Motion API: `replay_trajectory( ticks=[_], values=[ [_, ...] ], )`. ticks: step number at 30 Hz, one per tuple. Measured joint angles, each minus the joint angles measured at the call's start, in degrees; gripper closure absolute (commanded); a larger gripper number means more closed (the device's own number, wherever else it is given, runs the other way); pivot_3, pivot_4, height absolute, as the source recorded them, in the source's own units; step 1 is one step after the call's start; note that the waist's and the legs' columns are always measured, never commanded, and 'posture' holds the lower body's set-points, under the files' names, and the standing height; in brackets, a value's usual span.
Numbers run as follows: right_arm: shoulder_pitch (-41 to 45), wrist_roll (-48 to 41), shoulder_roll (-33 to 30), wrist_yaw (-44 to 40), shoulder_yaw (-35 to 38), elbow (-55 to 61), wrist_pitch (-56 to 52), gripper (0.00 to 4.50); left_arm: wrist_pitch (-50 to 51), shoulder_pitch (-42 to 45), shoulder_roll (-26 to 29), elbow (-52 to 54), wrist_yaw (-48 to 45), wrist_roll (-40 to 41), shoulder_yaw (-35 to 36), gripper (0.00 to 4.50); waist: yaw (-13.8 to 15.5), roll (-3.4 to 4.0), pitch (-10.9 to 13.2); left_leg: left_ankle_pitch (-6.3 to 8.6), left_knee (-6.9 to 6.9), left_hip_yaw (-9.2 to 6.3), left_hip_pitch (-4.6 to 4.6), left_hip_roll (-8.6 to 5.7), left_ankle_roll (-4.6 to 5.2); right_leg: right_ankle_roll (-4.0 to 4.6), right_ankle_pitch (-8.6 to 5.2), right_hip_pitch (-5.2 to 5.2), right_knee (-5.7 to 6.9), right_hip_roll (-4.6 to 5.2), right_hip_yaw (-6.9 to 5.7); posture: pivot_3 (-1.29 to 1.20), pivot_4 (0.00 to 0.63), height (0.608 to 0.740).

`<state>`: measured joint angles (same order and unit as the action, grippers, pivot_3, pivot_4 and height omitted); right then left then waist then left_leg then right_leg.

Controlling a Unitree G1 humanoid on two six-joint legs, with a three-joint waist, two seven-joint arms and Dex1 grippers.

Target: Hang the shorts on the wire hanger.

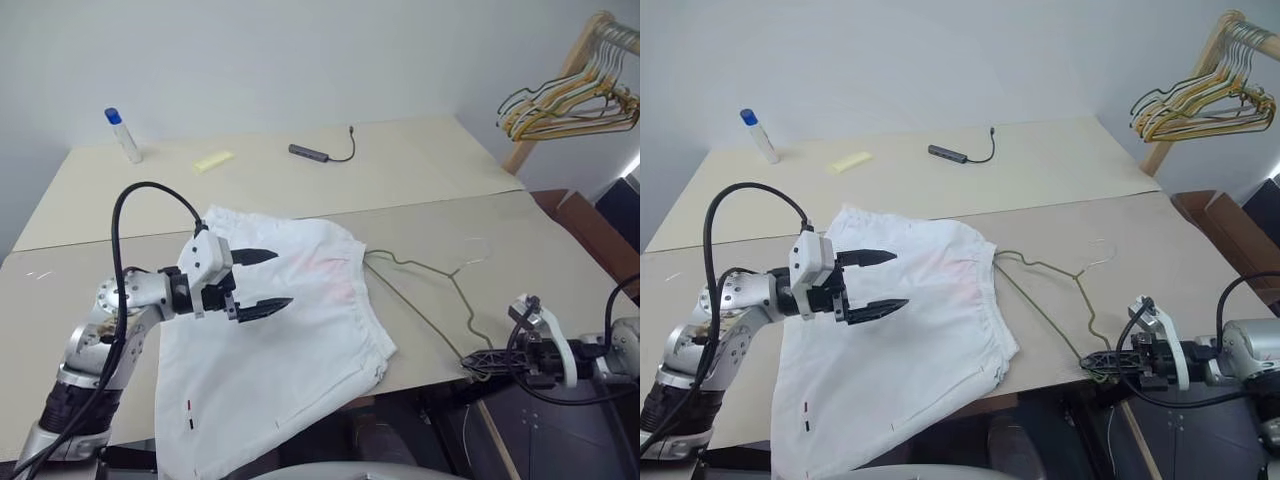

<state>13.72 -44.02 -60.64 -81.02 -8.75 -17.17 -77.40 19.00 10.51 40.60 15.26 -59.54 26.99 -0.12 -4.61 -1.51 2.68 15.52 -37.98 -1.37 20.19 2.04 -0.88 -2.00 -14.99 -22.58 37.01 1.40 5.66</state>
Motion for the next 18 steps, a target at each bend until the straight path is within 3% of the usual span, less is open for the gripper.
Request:
replay_trajectory(
  ticks=[12,18],
  values=[
    [-1.7,3.6,-2.6,-6.6,-3.0,3.6,9.5,4.50,0.0,-0.4,0.0,0.6,0.8,-0.3,0.0,0.04,1.0,0.02,0.0,0.00,-0.02,0.00,-0.03,0.00,0.00,0.00,0.00,0.00,0.01,0.00,-0.03,0.00,0.000,0.740],
    [9.8,10.0,2.2,-7.8,-11.5,-5.0,10.6,4.50,-0.1,-0.3,-0.5,0.9,1.3,-1.3,-0.9,0.04,0.5,0.05,0.0,0.00,-0.02,-0.02,-0.11,0.03,0.00,0.03,0.02,0.16,0.06,-0.06,-0.01,0.02,0.000,0.740]
  ],
)
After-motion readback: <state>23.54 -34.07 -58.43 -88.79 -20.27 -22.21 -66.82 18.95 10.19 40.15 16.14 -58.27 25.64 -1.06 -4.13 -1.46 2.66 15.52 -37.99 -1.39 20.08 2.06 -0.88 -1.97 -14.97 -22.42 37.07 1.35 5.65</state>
